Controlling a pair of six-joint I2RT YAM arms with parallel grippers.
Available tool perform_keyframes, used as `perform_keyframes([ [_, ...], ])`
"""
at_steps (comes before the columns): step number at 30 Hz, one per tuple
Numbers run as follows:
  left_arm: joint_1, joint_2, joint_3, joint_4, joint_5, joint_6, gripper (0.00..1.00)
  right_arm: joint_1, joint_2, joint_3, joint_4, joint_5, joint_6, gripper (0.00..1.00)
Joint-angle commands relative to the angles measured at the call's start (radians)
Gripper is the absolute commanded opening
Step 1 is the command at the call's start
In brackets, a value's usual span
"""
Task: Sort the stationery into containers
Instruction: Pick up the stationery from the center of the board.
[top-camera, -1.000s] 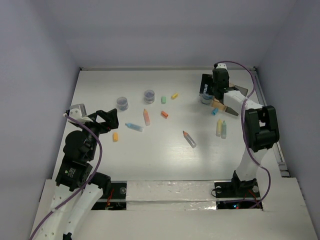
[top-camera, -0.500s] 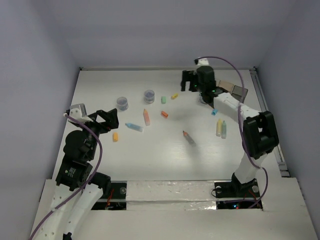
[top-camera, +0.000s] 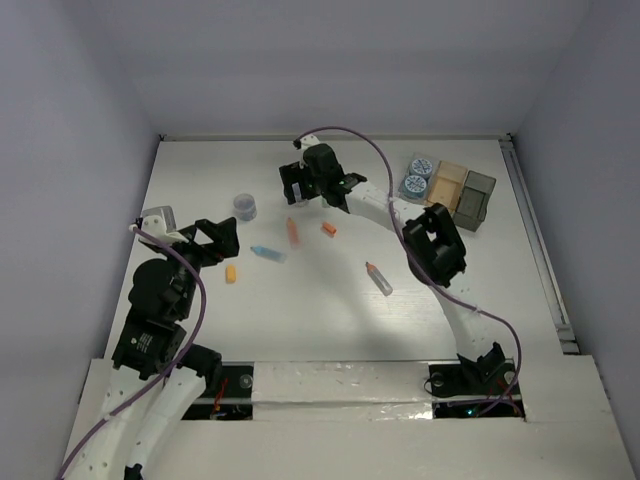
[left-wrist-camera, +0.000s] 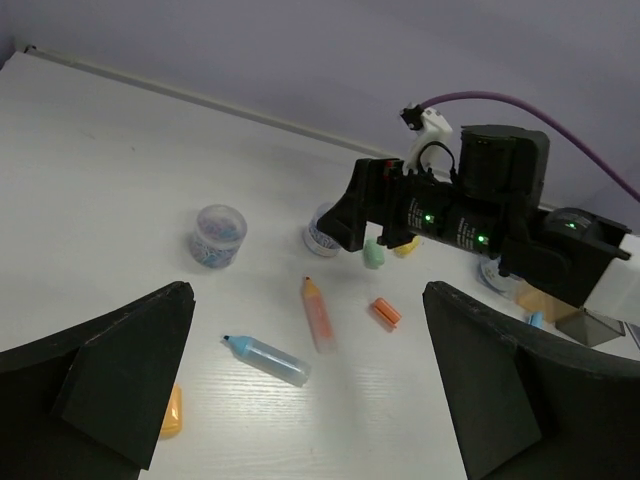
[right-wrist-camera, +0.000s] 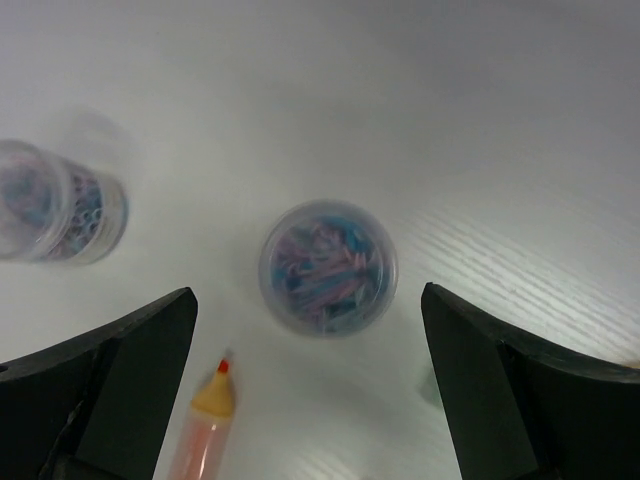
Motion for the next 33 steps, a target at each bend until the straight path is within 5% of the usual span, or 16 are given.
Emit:
perform_keyframes([
  [1,-0.006,0.013,0.002,0.045,-0.009,0.013,0.99,-0.001,0.083,0.162,-0.091,0.045,-0.007,1.00],
  [9,-0.006,0.018,-0.001,0.048,-0.005,0.013,0.99,-0.001,0.158,0.225,-0.044,0.040,-0.002,0.87],
  [15,-0.006,0.021,-0.001,0.051,0.001,0.015,0.99,-0.001,0.132,0.205,0.002,0.045,0.026,0.37],
  [23,-0.006,0.010,-0.003,0.053,0.012,0.018,0.99,-0.070,-0.200,-0.065,0.169,0.128,0.004,0.35],
  [29,-0.036,-0.010,-0.009,0.065,0.040,0.026,0.99,-0.333,-0.550,-0.463,0.214,0.137,0.072,0.32],
  [33,-0.046,-0.014,-0.008,0.065,0.047,0.030,0.99,-0.468,-0.633,-0.563,0.162,0.168,0.084,0.32],
])
